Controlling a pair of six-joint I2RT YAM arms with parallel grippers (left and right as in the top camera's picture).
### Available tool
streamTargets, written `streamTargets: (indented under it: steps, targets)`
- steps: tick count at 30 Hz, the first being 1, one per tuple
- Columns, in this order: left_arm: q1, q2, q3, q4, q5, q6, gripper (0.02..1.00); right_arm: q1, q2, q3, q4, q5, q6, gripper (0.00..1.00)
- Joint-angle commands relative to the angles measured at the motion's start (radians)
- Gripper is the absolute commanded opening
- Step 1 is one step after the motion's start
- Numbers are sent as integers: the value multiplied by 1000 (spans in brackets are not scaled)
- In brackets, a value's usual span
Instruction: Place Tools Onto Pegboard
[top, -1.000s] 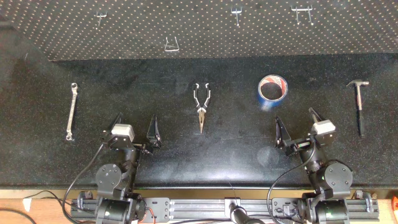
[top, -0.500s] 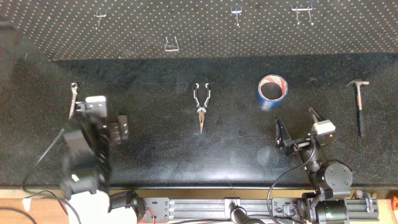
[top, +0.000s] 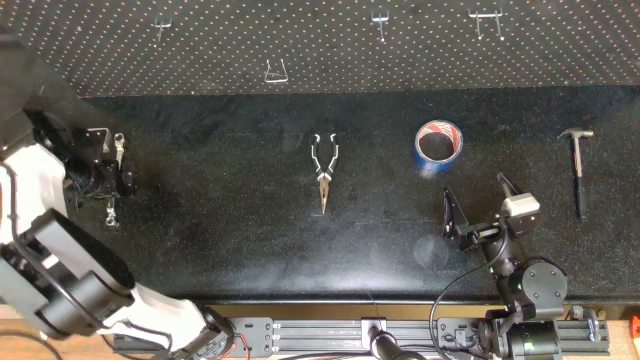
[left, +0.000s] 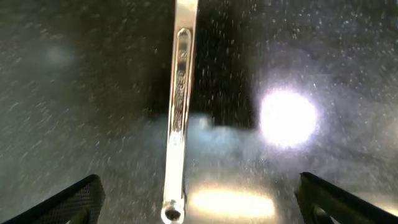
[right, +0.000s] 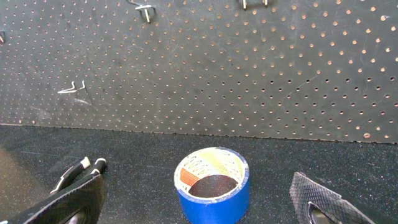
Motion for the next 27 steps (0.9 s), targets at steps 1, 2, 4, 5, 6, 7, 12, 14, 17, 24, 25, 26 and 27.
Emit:
streamTargets:
  steps: [1,2,4,5,6,7,12,14,17,24,25,26,27]
  targets:
    - [8,95,32,6,25,51,996,6,-7,-3,-4,3,0,976]
    - [8,108,32,10,23,61,993,6,-7,-3,-4,2,0,976]
    - [9,128,32,19,24,62,993,6,-7,-3,-4,2,0,976]
    - [13,134,32,26,25,62,993,6,-7,-3,-4,2,0,976]
    - [19,142,32,31,24,62,993,6,-7,-3,-4,2,0,976]
    - [20,146,32,31,21,63,998,6,-7,-3,-4,3,0,976]
    - [19,205,31,-15,9,84,443,6,-7,-3,-4,2,0,976]
    - [19,239,31,-26,-19,84,29,6,-7,-3,-4,3,0,976]
    - [18,185,31,-9,-43,29,31,6,-7,-3,-4,2,0,976]
    - [-249,-484,30,23,10,-252,29,6,-7,-3,-4,3,0,976]
    - [-311,-529,24,27,-11,-298,27,6,-7,-3,-4,3,0,976]
    - [-418,-613,-31,95,-54,-381,29,6,-7,-3,-4,3,0,976]
    - [-484,-677,-102,168,-71,-446,29,6,-7,-3,-4,2,0,976]
